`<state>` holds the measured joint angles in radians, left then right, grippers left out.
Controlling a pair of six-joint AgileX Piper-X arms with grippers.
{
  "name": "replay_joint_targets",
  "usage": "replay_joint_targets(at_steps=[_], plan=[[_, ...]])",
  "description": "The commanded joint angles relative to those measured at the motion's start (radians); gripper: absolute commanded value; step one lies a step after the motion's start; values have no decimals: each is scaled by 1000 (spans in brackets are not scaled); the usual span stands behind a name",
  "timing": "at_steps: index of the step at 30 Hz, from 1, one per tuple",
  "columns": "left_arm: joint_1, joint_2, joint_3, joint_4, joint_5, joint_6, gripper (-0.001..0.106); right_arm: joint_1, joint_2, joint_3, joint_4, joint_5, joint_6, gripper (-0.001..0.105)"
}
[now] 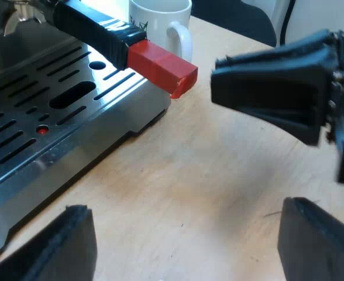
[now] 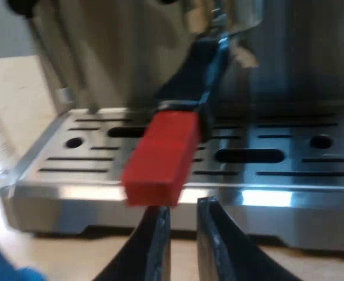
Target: Grind coffee beans and then tamp
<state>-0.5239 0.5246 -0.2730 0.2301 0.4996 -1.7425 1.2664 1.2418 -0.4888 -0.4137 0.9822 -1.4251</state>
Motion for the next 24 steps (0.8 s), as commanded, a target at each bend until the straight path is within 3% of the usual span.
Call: replay_joint_targets(at_steps=[1, 3, 5, 14, 19, 24], plan=[[-5, 1, -3, -5, 9, -4, 66, 18, -3, -6, 5, 8, -15, 25], [-5, 1, -3, -5, 9, -4, 66, 19, -3, -6, 6, 8, -15, 38], [-5, 1, -3, -5, 9, -4, 66, 16, -1, -6, 6, 10, -15, 42], [-5, 1, -3, -5, 9, -4, 66, 16, 56, -6, -2, 10, -10, 42], [-5, 1, -3, -5, 9, -4, 66, 16, 61, -8, -15, 90, -10, 39], [-5, 1, -3, -5, 9, -4, 66, -20, 61, -9, -61, 4, -10, 36]])
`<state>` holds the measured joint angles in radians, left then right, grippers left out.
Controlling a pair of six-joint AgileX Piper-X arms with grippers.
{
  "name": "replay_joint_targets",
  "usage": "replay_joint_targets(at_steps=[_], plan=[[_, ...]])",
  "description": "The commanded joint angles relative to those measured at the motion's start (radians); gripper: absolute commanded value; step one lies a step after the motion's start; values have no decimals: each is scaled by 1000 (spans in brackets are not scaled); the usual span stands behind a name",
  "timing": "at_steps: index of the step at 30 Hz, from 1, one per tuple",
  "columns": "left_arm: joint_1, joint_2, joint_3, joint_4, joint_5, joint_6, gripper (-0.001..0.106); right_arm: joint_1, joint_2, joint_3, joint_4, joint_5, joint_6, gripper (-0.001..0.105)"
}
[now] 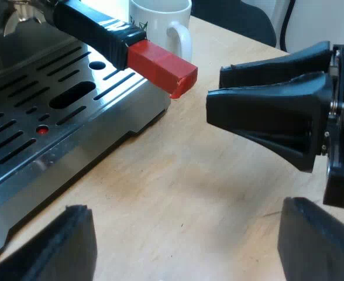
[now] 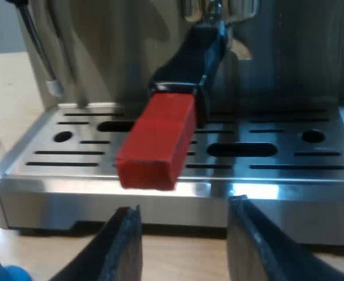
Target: Grind coffee beans and then tamp
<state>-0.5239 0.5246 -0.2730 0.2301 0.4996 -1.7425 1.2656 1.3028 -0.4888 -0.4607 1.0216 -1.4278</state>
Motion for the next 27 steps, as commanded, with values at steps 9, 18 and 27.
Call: replay_joint_targets(at_steps=[9, 18, 27], plan=[[-5, 1, -3, -5, 9, -4, 66, -74, -1, -9, -37, -59, -7, 36], [-5, 1, -3, -5, 9, -4, 66, -88, -1, -9, -37, 45, -7, 36], [-5, 1, -3, -5, 9, -4, 66, -88, -1, -9, -37, 85, -7, 36]])
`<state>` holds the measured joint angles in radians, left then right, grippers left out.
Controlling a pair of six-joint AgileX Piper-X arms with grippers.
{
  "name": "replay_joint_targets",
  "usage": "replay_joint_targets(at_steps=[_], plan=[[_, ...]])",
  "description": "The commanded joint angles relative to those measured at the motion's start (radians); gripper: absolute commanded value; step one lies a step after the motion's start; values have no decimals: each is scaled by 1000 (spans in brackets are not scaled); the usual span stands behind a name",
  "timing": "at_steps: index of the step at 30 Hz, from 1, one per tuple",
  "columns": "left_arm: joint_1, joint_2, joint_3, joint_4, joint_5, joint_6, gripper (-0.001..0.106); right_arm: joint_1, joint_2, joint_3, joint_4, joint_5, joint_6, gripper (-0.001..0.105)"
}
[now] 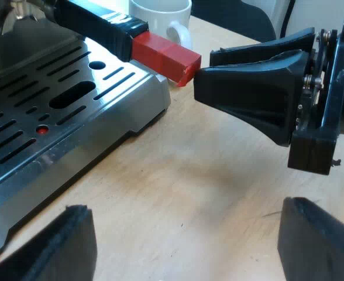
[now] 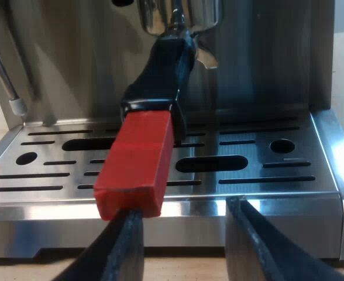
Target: Grind coffee beans and then tamp
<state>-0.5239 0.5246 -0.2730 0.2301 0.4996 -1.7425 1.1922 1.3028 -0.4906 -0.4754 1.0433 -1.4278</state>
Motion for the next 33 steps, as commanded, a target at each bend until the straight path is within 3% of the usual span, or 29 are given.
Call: replay_joint_targets(at_steps=[1, 13, 15, 23, 30, 33], plan=[[-5, 1, -3, -5, 9, -4, 66, -14, -1, -8, -22, 64, -7, 36], [-5, 1, -3, -4, 9, -4, 66, 49, -1, -8, -5, 50, -19, 36], [-5, 1, -3, -4, 9, -4, 66, 76, -1, -8, -5, 53, -54, 36], [-5, 1, -3, 0, 9, -4, 66, 155, -2, -8, -5, 63, -74, 36], [-5, 1, -3, 56, 9, -4, 66, 227, -72, -11, 2, 154, -149, 36], [-5, 1, -3, 49, 9, -4, 66, 233, -124, -45, 90, 166, -149, 36]])
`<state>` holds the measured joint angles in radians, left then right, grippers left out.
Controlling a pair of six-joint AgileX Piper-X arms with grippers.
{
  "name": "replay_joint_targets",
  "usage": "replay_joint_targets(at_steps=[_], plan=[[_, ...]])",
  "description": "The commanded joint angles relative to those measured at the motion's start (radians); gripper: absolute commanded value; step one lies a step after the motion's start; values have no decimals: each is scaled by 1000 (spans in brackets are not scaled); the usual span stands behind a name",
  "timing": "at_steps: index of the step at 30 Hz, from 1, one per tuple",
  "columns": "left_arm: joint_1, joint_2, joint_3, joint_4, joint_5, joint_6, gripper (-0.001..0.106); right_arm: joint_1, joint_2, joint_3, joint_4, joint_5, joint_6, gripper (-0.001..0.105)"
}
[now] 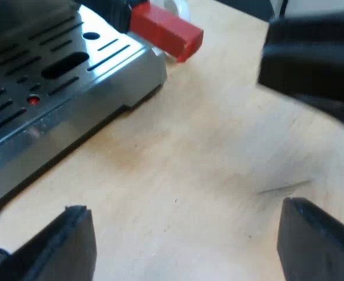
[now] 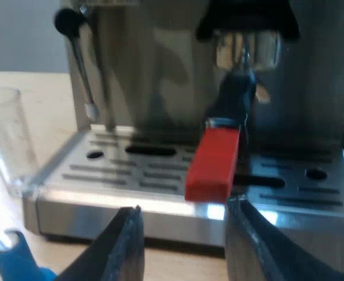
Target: Grind coffee beans and then tamp
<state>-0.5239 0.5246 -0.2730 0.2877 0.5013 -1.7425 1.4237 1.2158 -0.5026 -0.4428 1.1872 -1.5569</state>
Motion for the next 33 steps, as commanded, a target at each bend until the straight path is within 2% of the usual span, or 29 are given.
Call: replay_joint_targets(at_steps=[1, 10, 13, 16, 18, 24, 26, 28, 30, 32, 33], plan=[[-5, 1, -3, -9, 8, -4, 66, 2, -43, -43, 74, 22, -20, 36], [-5, 1, -3, -17, 12, -4, 66, -4, -95, -274, 510, -81, -2, 36], [-5, 1, -3, -20, 12, -4, 66, -25, -95, -332, 602, -112, 57, 36], [-5, 1, -3, -20, 12, -4, 66, -71, -95, -383, 705, -188, 140, 36], [-5, 1, -3, -20, 12, -4, 66, -127, -95, -427, 821, -278, 203, 36], [-5, 1, -3, -20, 12, -4, 66, -266, -93, -527, 1048, -425, 302, 36], [-5, 1, -3, -20, 12, -4, 66, -305, -90, -557, 1093, -490, 304, 37], [-5, 1, -3, -23, 12, -4, 66, -342, -84, -581, 1121, -553, 304, 45], [-5, 1, -3, -23, 12, -4, 66, -373, -75, -599, 1131, -579, 304, 59], [-5, 1, -3, -23, 12, -4, 66, -390, -66, -604, 1127, -597, 304, 64], [-5, 1, -3, -23, 12, -4, 66, -402, -58, -605, 1126, -619, 304, 63]])
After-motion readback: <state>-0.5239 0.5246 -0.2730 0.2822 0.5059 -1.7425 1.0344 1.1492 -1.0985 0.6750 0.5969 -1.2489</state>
